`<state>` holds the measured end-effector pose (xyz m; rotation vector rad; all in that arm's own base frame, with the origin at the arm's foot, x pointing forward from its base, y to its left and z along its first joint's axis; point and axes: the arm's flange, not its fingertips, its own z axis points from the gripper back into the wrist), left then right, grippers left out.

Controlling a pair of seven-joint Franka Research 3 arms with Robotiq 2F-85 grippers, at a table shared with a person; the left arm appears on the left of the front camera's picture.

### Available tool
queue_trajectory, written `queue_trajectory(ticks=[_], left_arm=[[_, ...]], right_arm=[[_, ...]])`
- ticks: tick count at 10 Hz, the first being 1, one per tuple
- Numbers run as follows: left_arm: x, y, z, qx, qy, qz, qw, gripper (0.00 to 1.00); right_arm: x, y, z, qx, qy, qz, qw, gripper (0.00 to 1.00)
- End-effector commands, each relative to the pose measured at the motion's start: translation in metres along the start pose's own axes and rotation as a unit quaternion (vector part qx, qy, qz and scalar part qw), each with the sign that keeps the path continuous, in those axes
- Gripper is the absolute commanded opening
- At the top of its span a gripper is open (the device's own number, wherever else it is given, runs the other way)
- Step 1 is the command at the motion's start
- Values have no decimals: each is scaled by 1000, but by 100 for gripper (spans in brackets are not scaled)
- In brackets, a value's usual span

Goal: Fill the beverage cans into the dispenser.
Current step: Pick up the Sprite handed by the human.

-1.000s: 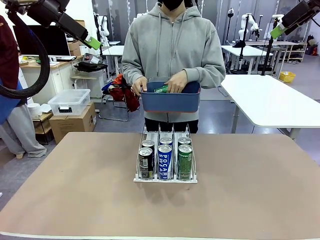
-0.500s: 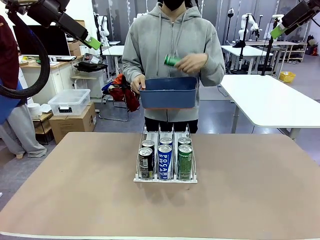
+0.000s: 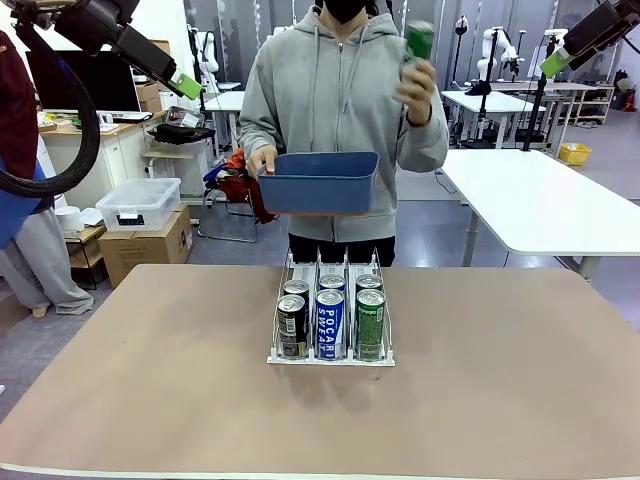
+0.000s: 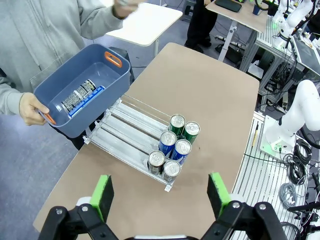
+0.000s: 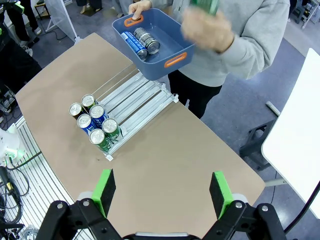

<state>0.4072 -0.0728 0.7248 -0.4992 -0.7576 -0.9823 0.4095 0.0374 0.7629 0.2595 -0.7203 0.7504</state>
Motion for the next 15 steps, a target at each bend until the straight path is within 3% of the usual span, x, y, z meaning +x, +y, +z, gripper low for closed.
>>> queue_trajectory(ticks=[1, 15], left_arm=[[-1, 0, 0, 0, 2, 0, 1000, 100], [-1, 0, 0, 0, 2, 0, 1000, 100]], right_arm=[[-1, 0, 0, 5, -3, 1, 1000, 100], [-1, 0, 0, 5, -3, 1, 1000, 100]])
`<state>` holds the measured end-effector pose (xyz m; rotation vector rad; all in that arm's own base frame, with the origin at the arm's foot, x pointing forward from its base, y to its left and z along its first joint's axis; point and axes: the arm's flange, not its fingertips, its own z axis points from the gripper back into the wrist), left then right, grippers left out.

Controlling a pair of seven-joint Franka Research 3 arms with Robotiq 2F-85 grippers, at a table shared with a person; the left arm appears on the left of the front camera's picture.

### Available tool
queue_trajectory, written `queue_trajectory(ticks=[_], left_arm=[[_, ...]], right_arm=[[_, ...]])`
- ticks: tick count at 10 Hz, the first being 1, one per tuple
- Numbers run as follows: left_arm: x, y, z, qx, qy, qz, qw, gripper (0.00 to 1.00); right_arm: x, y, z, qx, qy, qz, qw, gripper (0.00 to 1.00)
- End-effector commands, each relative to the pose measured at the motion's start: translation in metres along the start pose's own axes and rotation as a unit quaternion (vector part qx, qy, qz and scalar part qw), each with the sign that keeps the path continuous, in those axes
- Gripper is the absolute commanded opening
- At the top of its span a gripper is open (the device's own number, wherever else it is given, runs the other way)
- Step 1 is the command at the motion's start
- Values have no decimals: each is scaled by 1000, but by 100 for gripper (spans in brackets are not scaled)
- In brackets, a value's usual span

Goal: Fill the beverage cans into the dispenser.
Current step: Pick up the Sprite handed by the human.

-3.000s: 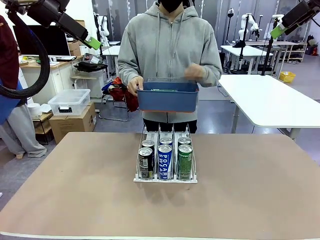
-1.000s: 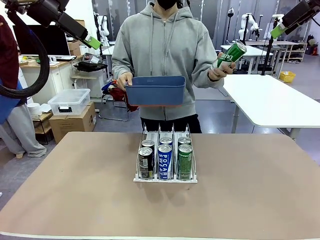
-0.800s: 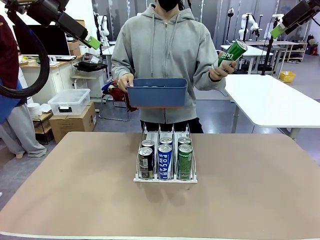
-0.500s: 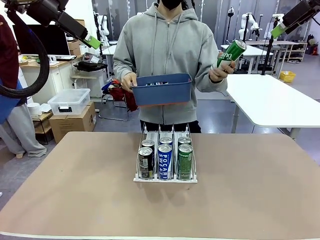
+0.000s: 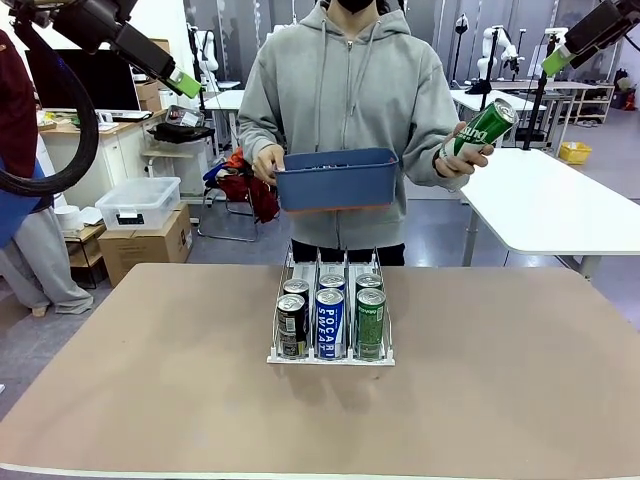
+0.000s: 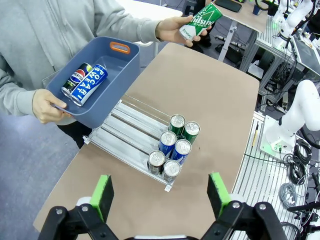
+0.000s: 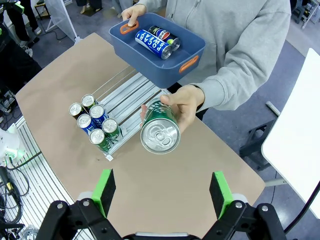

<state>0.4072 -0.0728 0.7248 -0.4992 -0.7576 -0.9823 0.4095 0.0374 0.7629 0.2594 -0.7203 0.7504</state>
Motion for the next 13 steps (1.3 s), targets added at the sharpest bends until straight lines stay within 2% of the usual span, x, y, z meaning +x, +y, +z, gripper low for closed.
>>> queue_trajectory(ticks=[1, 4, 5, 6, 8, 13], left_arm=[[-1, 0, 0, 0, 2, 0, 1000, 100], [-1, 0, 0, 0, 2, 0, 1000, 100], [-1, 0, 0, 0, 2, 0, 1000, 100], [-1, 0, 0, 0, 2, 0, 1000, 100], [-1, 0, 0, 0, 2, 0, 1000, 100], [-1, 0, 0, 0, 2, 0, 1000, 100]], right_arm=[[-1, 0, 0, 5, -3, 1, 1000, 100], [0, 0, 0, 0, 0, 0, 1000, 100], [7, -8, -11, 8, 7, 10, 1000, 100], [9, -5, -26, 36, 8, -7, 999, 100], [10, -16, -33, 66, 30, 10, 997, 100], [18, -17, -61, 84, 27, -6, 996, 100]])
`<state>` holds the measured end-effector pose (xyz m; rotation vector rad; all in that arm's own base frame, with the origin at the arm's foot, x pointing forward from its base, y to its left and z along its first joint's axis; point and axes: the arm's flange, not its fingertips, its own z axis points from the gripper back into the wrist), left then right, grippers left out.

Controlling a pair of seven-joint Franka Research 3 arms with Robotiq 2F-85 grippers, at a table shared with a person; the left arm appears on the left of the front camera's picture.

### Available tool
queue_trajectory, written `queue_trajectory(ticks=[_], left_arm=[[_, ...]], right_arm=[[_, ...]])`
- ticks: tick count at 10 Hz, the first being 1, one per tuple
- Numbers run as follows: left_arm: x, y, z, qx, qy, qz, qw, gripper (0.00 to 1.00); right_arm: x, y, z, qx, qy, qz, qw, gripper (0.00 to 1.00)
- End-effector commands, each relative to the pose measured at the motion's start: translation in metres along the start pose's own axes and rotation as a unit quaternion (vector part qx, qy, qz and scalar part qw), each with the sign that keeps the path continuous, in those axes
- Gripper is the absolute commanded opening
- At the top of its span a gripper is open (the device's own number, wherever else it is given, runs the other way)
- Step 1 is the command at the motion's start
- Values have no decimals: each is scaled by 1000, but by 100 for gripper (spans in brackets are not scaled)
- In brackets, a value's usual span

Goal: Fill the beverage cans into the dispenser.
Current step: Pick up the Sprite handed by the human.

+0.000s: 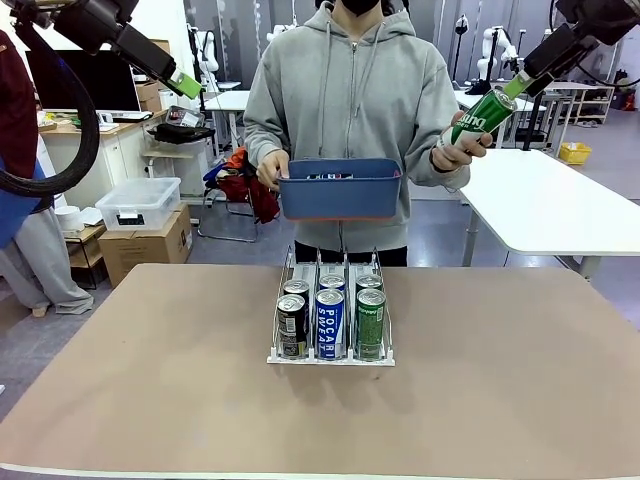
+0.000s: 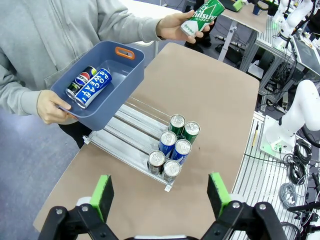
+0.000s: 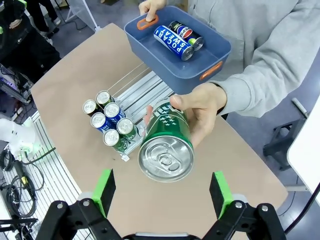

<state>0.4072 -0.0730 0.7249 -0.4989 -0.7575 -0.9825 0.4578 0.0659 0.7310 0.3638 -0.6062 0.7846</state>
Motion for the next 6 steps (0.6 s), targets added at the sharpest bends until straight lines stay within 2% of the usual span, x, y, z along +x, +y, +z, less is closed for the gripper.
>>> queue_trajectory(ticks=[1, 6], left_arm=[[-2, 0, 0, 0, 1, 0, 1000, 100], [-2, 0, 0, 0, 1, 0, 1000, 100]], right_arm=[[4, -9, -5, 13, -4, 9, 1000, 100], [14, -16, -21, 23, 0, 23, 999, 100]])
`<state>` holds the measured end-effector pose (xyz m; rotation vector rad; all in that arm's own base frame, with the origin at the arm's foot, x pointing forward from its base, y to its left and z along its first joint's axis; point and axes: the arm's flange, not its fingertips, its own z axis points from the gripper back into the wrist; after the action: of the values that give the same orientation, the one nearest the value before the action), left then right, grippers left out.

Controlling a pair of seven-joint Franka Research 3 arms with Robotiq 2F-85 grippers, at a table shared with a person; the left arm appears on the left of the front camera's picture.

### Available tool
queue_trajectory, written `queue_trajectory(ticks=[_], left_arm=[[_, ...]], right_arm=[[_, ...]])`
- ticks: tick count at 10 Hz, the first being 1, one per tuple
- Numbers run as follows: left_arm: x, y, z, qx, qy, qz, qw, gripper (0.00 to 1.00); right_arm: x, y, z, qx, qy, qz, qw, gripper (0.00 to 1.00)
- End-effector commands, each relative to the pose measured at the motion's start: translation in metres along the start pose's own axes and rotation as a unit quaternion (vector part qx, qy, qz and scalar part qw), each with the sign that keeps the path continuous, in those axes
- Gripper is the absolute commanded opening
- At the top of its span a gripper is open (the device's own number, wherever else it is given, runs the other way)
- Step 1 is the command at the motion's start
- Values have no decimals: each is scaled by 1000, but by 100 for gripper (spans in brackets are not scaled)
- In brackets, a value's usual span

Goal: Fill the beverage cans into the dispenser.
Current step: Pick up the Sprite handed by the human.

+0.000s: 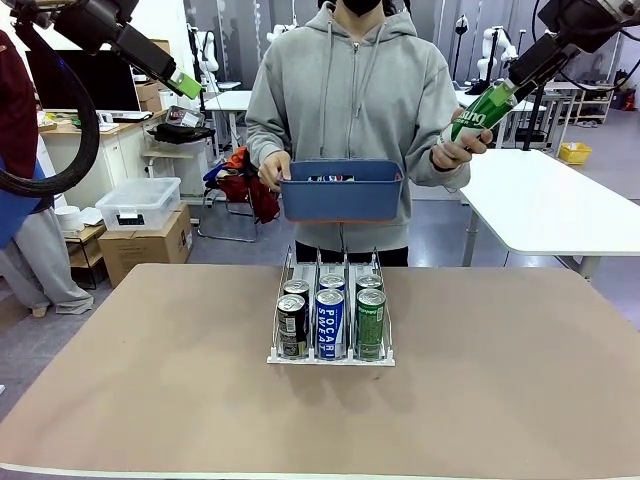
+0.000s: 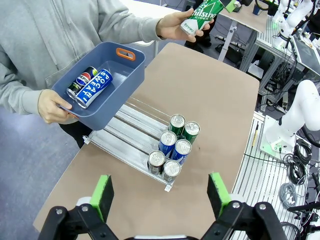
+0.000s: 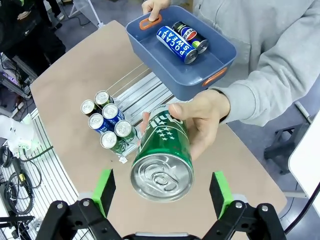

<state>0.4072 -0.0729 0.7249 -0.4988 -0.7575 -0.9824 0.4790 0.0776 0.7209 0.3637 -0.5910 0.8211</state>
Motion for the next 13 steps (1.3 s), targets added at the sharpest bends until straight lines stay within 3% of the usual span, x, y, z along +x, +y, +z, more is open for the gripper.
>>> queue_trajectory(ticks=[1, 9, 13], left_arm=[[-2, 0, 0, 0, 1, 0, 1000, 100], [-2, 0, 0, 0, 1, 0, 1000, 100], [-2, 0, 0, 0, 1, 0, 1000, 100]], right_arm=[[5, -8, -7, 18, -7, 3, 1000, 100], [11, -17, -26, 48, 2, -4, 999, 100], [8, -13, -29, 30, 8, -13, 999, 100]])
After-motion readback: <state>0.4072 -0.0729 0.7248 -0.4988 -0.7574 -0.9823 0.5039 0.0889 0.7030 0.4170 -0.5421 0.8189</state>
